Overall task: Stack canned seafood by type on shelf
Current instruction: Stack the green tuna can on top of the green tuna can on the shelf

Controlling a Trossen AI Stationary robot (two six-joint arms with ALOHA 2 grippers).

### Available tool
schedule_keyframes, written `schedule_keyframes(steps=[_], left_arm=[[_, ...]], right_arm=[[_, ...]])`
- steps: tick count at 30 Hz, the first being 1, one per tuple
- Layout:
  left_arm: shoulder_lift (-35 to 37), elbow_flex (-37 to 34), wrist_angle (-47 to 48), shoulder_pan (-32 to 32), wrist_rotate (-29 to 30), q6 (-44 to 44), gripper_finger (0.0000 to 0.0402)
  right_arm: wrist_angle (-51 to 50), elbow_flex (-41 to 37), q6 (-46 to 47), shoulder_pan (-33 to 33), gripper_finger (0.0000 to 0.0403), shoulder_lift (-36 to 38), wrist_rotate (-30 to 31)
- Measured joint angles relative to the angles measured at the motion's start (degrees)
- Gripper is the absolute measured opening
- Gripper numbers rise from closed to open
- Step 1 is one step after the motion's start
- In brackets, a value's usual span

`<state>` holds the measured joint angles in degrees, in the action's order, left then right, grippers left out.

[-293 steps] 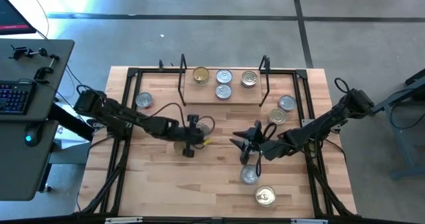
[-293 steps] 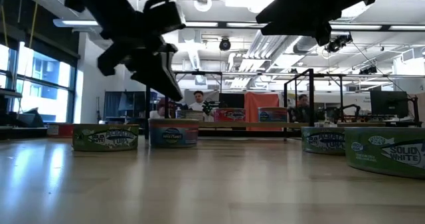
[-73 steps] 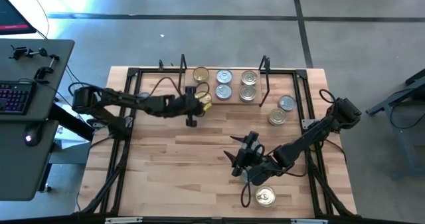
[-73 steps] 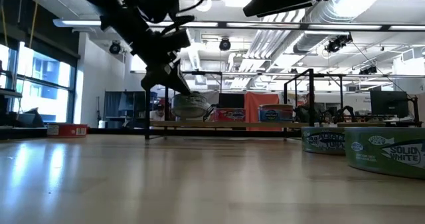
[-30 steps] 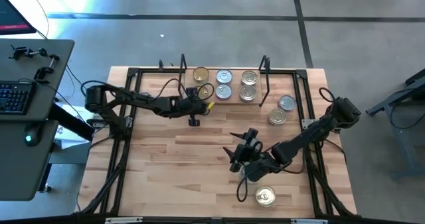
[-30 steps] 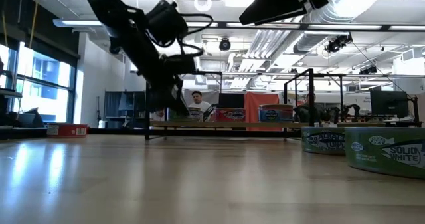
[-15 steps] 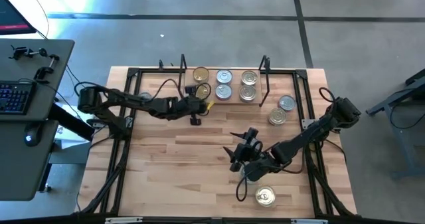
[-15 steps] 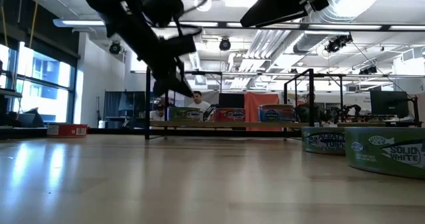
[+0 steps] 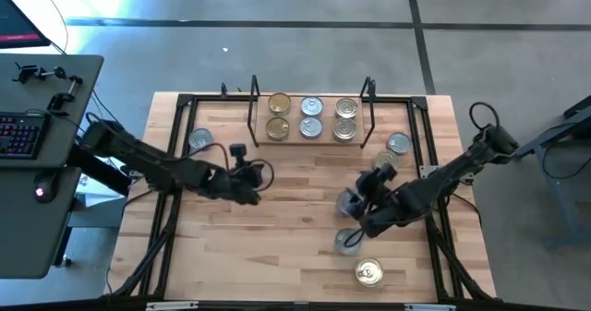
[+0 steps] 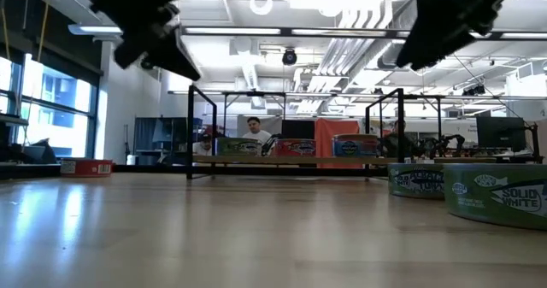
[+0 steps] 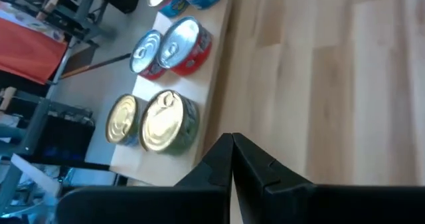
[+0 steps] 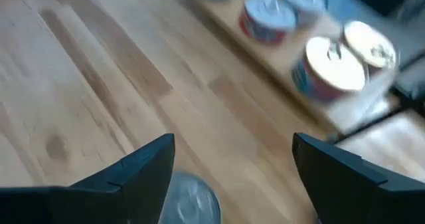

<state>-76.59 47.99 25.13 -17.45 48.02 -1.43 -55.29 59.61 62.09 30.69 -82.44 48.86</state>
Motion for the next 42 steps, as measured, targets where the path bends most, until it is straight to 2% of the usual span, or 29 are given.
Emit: schedule_keyframes(steps=[3,8,10,20,27,31,37,42], left_arm=[[0.8,-0.5,0.6,-1.8,-0.5,0.7,0.0000],[2.7,-5.8,-5.8,-1.8,-12.3,-4.0,0.0000],[4.2,-8.7,-9.0,-1.5,-14.1,-3.0,0.0000],[15.2,-19.3,-7.5,-1.8,-9.3,10.9,0.0000],[20.1,-20.2,-1.1,-1.8,-8.2,19.7,0.0000],[20.5,-20.2,1.2,-1.8,-8.1,23.5,0.0000],[20.3,-20.2,0.2,-1.8,-8.1,23.7,0.0000],[20.3,-20.2,-0.4,-1.8,-7.9,21.7,0.0000]], right_arm=[[-2.1,0.0,0.8,-0.4,0.0295,0.5,-1.9],[-0.2,0.0,-0.7,-0.3,0.0295,-0.5,-2.2],[1.5,-0.4,-0.6,-0.3,0.0295,-1.1,-1.9],[5.5,-0.5,-2.1,-0.3,0.0295,-6.7,-1.0],[6.5,-0.5,-2.2,-0.2,0.0295,-7.3,-1.1],[7.2,-0.5,-4.9,-0.4,0.0295,-7.3,-1.6],[7.1,-0.5,-8.3,-1.9,0.0295,-7.3,-7.2],[5.1,-0.5,-8.6,-4.9,0.0295,-7.3,-20.8]])
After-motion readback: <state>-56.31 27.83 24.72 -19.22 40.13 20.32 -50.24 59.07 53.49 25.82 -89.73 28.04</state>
